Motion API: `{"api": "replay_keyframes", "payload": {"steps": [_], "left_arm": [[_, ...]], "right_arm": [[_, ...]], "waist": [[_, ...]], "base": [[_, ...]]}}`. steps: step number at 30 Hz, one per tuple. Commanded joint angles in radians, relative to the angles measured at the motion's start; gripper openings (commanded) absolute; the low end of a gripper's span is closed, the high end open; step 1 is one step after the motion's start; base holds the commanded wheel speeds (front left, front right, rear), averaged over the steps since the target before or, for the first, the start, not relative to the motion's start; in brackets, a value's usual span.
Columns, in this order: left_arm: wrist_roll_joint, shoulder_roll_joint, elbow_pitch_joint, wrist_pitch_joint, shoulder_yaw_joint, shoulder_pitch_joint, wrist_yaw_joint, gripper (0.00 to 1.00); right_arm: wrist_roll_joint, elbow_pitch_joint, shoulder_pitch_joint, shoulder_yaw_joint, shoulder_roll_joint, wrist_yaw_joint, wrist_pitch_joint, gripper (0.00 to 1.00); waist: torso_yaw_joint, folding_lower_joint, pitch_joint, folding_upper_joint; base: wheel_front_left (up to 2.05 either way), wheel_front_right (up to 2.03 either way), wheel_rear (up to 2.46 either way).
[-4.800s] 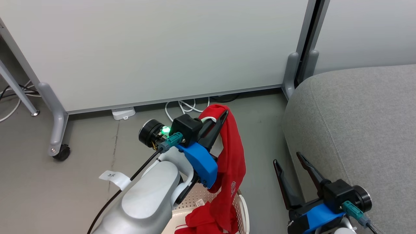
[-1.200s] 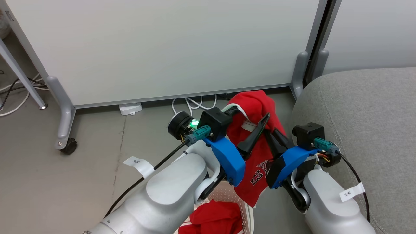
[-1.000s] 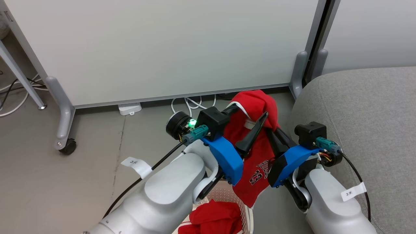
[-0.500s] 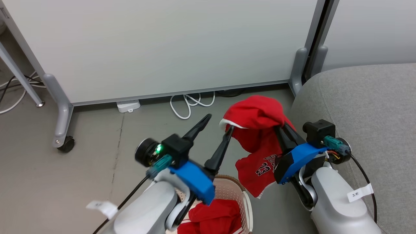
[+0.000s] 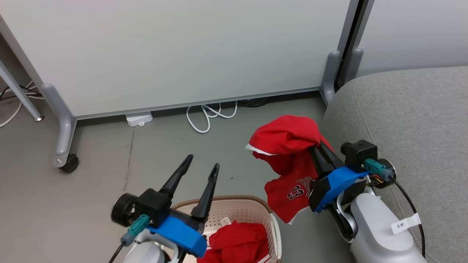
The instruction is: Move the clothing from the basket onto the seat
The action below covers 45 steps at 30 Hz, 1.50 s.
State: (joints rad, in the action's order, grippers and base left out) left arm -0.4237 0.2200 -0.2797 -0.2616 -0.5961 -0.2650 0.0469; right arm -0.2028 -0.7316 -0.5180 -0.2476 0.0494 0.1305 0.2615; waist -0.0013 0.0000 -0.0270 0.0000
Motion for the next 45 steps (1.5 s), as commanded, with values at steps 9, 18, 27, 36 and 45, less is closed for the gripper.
{"api": "replay_keyframes", "payload": {"steps": [9,18,27,36,45], "left_arm": [[0.072,-0.023,-0.023,-0.005,0.138,0.098,0.042,1.0],[0.11,-0.05,-0.035,-0.005,0.178,0.109,0.067,1.0],[0.135,-0.063,-0.031,-0.005,0.216,0.097,0.079,1.0],[0.153,-0.056,-0.015,-0.005,0.285,0.096,0.084,1.0],[0.168,-0.059,-0.002,-0.005,0.319,0.113,0.085,1.0]], "right_arm": [[0.016,0.013,0.022,0.011,0.002,0.0,0.005,0.0],[0.016,0.036,0.024,0.01,0.002,0.0,0.005,0.0],[0.029,0.104,0.049,-0.028,0.002,0.0,0.005,0.0],[0.011,0.193,0.1,-0.066,0.002,0.0,0.005,0.0],[-0.01,0.243,0.14,-0.07,0.002,0.0,0.005,0.0]], "waist": [[-0.019,0.0,0.003,0.0],[-0.077,0.0,-0.009,0.0],[-0.21,0.0,-0.045,0.0],[-0.364,0.0,-0.089,0.0],[-0.458,0.0,-0.103,0.0]], "base": [[0.0,0.0,0.0],[0.0,0.0,0.0],[0.0,0.0,0.0],[0.0,0.0,0.0],[0.0,0.0,0.0]]}}
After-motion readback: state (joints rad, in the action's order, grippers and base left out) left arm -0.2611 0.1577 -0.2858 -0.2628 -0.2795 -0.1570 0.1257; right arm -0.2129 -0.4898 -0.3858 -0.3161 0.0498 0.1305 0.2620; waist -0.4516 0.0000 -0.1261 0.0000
